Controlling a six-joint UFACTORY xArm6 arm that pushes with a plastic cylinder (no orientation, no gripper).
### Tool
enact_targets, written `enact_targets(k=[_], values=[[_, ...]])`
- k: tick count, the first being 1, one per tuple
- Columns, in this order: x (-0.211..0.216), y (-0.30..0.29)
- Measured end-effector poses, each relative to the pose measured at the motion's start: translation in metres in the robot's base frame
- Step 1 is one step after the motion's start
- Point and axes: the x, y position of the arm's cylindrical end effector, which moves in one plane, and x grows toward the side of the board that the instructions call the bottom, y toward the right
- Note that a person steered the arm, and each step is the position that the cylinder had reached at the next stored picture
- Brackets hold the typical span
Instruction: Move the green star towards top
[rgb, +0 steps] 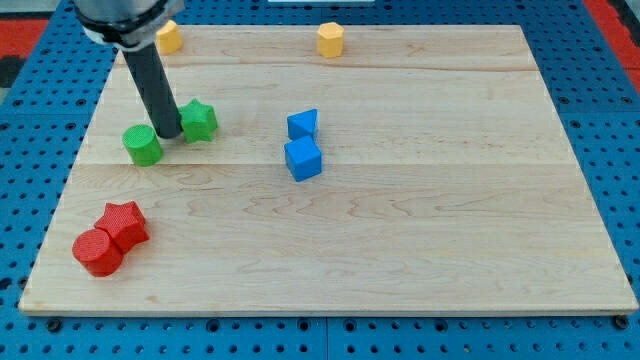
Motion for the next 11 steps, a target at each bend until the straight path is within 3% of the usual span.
enact_targets(k=[1,4,5,6,7,9,10,11], values=[[0.024,0.011],[-0.1,0.034],[-0.111,0.054],[-0.094,-0.014],[-0.104,-0.008],[-0.139,0.052],[-0.124,0.053],[-0.119,0.114]])
